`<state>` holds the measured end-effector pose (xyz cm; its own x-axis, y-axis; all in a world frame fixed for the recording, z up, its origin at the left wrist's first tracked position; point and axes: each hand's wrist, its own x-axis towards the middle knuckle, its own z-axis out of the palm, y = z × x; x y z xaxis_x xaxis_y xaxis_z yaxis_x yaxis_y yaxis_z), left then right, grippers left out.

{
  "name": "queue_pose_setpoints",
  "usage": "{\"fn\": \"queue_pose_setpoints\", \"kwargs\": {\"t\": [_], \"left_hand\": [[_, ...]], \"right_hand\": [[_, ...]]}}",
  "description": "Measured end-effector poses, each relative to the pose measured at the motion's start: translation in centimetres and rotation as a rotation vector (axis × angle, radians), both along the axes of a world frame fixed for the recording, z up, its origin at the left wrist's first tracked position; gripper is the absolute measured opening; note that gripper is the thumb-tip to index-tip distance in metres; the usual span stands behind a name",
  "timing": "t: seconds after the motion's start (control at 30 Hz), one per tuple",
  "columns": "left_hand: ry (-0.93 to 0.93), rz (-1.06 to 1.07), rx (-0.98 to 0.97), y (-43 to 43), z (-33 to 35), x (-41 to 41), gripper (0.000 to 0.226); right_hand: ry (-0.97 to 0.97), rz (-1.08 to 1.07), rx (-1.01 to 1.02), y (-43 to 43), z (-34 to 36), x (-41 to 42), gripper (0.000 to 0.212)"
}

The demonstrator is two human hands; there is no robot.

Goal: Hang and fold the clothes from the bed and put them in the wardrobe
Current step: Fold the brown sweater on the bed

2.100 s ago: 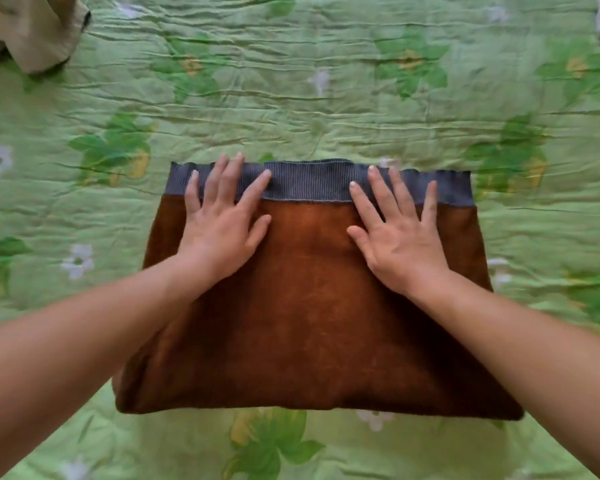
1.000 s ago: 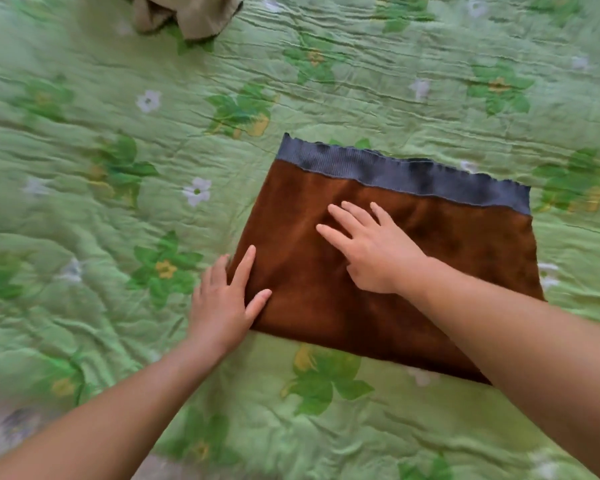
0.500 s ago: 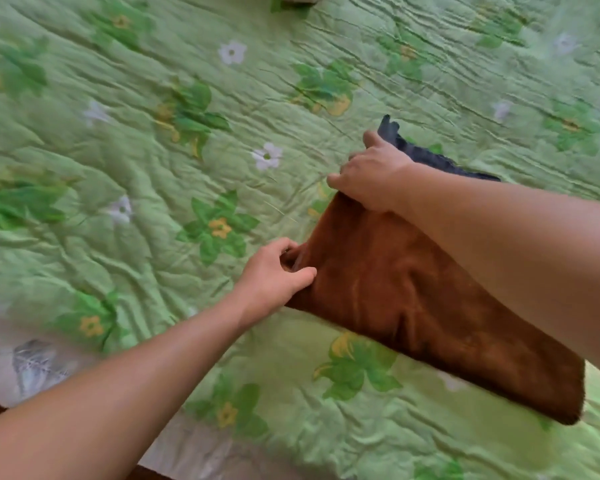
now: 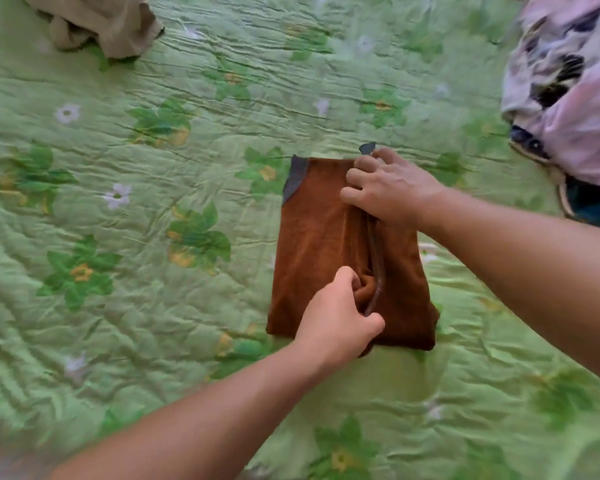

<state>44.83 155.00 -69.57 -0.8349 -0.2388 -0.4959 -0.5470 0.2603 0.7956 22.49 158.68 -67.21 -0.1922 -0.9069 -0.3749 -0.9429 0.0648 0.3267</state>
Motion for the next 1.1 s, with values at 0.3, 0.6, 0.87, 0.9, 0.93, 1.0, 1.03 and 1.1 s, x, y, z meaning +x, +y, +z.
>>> {"fn": "queue_pose_setpoints", "kwargs": {"t": [0.3,0.6,0.87,0.9,0.93,1.0,1.03,1.1], "left_hand": [[-0.186,-0.214,-0.071,10.8,-4.6,-6.5,0.051],[0.074,0.190,-0.191,9.2,-6.2,-0.5,0.034],[-0.634,0.836,0.609,5.7,-8.6,5.5,0.053],[-0.597,0.852,0.675,5.6,-9.0,5.3,0.054],[-0.559,0.874,0.729,5.6,-9.1,5.0,0.055],[-0.502,0.915,0.801,5.8,-9.1,4.8,0.060],[-0.468,0.934,0.826,5.8,-9.0,4.7,0.060],[-0.393,0.957,0.870,5.2,-8.5,4.3,0.057]], "right_hand": [[-0.019,-0.328,0.058,11.3,-7.7,-4.2,0.037],[-0.821,-1.271,-0.571,12.0,-12.9,-3.7,0.010],[-1.085,-1.534,-0.696,10.6,-13.2,-1.7,0.047],[-1.115,-1.563,-0.715,10.6,-13.2,-1.6,0.047],[-1.136,-1.587,-0.732,10.6,-13.1,-1.4,0.048],[-1.143,-1.627,-0.771,10.7,-12.8,-0.8,0.048],[-1.144,-1.650,-0.799,10.7,-12.7,-0.4,0.048],[-1.148,-1.697,-0.858,10.6,-12.2,0.7,0.047]]}}
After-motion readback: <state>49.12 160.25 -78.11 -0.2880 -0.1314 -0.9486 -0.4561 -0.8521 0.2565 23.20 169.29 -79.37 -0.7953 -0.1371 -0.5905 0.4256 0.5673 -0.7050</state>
